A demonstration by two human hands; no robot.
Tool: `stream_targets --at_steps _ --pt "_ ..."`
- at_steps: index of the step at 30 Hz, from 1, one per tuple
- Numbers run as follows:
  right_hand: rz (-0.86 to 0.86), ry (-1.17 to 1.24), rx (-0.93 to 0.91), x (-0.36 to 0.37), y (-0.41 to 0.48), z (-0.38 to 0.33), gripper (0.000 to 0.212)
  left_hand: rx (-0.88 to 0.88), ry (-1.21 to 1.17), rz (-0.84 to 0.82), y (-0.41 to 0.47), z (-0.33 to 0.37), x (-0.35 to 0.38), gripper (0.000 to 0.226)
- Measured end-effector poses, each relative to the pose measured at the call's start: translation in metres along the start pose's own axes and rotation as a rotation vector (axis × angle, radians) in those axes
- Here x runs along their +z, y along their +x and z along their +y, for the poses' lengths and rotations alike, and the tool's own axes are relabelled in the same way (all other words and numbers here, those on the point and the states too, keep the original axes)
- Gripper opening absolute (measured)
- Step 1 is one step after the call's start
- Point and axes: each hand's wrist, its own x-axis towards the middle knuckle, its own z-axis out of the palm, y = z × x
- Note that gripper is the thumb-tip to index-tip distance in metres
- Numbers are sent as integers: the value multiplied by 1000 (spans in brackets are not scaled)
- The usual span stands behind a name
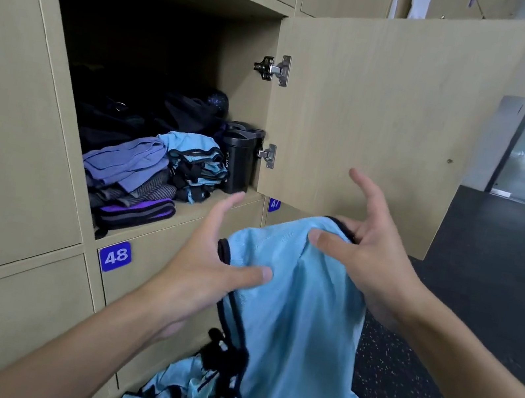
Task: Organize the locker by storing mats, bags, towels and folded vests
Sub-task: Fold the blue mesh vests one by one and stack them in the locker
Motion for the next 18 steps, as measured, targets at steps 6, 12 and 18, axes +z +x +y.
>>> stream_targets --at_steps 6,12,18 --pt "-159 -104 240 -6 -5 11 107 5 -190 214 9 17 -3 69" --pt "-21 63 139 -4 -2 12 98 -95 -173 185 7 9 -7 91" --pt "27 36 149 -11 0 17 105 -147 -227 204 9 12 -8 83"
